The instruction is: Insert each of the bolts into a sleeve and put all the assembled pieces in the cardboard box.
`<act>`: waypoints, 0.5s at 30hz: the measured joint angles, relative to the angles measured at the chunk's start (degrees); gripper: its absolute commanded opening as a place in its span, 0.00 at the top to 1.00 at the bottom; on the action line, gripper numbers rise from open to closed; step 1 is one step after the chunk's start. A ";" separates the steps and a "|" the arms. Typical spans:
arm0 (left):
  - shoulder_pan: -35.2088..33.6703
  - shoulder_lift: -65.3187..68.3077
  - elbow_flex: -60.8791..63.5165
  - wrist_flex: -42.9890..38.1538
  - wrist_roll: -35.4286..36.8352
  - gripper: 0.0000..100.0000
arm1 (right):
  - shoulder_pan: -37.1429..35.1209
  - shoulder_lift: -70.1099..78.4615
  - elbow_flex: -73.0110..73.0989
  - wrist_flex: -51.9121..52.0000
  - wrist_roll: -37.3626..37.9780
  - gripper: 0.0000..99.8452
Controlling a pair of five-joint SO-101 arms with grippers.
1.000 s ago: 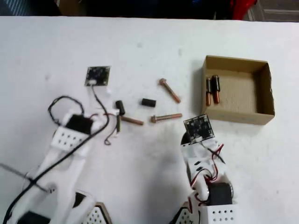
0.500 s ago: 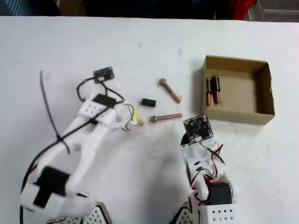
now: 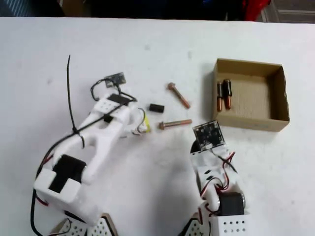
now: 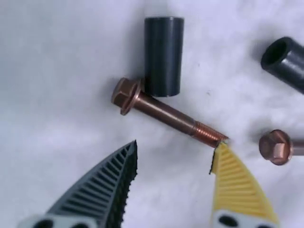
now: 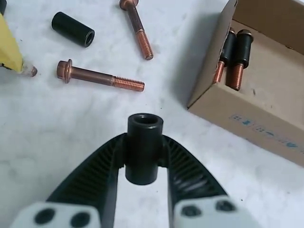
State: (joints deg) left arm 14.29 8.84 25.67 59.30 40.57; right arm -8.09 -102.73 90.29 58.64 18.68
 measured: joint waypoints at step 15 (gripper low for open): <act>-4.40 -0.09 1.14 -1.41 0.09 0.73 | 0.00 0.00 0.00 0.00 0.00 0.98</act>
State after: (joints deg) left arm 9.89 8.75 26.81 57.89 40.66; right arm -8.09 -102.73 90.29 58.64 18.68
